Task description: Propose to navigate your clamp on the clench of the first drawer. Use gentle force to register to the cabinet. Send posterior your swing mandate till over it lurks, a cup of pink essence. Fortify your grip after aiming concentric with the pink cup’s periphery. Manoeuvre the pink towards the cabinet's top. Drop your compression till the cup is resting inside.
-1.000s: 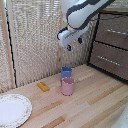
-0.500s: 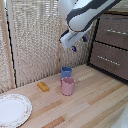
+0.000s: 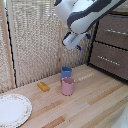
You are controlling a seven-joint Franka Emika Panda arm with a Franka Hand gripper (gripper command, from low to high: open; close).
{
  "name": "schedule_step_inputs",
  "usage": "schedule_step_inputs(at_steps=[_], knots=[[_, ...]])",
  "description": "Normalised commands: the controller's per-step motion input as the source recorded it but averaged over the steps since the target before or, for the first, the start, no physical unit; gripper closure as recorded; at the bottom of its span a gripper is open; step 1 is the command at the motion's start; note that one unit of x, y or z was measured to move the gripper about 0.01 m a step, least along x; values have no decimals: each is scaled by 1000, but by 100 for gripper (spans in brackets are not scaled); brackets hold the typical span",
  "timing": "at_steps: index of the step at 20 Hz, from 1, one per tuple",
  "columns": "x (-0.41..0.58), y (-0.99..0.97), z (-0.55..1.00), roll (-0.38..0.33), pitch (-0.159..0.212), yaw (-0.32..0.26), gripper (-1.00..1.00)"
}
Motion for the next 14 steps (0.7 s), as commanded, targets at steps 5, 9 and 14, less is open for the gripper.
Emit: schedule_step_inputs(at_steps=[5, 9, 14], knots=[[-277, -85, 0, -375, -23, 153, -100], [-101, -134, 0, -360, -100, 189, -100], [-35, -131, 0, -330, -138, 197, -100]])
